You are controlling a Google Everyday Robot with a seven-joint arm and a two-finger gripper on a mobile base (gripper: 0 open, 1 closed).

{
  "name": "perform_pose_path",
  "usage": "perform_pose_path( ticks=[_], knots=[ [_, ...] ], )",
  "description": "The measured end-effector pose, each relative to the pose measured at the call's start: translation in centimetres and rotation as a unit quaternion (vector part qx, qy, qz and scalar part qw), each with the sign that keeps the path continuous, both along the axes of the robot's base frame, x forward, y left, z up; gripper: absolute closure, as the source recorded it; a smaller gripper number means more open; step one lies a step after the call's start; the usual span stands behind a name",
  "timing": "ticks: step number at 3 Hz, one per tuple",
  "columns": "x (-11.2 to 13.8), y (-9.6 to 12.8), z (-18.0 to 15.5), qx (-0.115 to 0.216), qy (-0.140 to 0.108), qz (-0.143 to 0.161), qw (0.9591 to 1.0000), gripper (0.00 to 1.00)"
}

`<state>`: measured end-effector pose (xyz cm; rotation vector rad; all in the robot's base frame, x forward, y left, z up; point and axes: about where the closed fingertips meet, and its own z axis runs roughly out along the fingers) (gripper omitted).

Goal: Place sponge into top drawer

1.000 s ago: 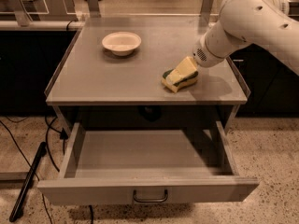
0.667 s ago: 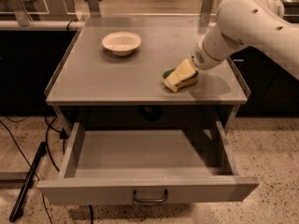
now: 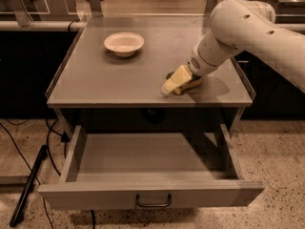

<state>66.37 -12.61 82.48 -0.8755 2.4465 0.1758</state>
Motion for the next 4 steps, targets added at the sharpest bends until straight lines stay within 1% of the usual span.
perform_pose_path(
  ticks=[1,2,3,4],
  knots=[
    [0.1,0.2,-0.7,0.000,0.006,-0.002,1.0000,0.00],
    [0.1,0.3,-1.3,-0.004,0.007,-0.001,1.0000,0.26],
    [0.1,0.3,-1.3,-0.004,0.007,-0.001,1.0000,0.50],
    [-0.2,0.3,-0.3,-0.004,0.005,0.000,1.0000,0.80]
  ],
)
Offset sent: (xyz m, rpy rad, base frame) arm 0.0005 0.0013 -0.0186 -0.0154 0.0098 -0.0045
